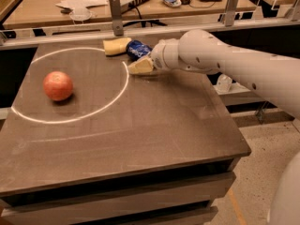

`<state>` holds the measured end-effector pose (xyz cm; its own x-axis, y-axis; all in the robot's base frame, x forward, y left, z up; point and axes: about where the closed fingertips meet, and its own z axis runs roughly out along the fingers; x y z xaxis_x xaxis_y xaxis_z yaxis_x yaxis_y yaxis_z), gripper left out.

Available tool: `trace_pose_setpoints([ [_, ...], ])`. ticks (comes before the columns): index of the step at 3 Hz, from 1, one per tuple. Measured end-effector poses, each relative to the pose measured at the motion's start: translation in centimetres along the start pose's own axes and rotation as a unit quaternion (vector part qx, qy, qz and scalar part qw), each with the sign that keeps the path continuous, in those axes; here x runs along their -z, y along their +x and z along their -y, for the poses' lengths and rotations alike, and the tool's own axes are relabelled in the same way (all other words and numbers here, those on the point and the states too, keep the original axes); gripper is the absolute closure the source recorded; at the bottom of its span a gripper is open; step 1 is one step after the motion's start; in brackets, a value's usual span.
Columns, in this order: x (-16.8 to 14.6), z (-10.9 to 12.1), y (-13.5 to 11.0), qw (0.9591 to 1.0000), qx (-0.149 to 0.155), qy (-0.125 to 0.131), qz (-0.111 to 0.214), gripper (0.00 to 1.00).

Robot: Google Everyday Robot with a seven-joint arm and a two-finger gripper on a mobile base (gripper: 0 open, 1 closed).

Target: Move pepsi can near sponge

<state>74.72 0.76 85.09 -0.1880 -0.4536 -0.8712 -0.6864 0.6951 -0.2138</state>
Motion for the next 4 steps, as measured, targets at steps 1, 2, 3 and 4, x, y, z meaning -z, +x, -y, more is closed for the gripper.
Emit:
trace_pose_setpoints([
  [1,0.1,-0.4,-0.3,1.0,-0.001,-0.003,0.005,0.0],
  [2,3.7,0.5,-0.5,0.9991,-0.014,0.037,0.013,0.0],
  [3,10.7,1.5,-1.3,0.9913,-0.053,0.111,0.046,0.0],
  [4,17.6,3.1,0.0,0.9752,-0.097,0.184,0.075,0.0],
])
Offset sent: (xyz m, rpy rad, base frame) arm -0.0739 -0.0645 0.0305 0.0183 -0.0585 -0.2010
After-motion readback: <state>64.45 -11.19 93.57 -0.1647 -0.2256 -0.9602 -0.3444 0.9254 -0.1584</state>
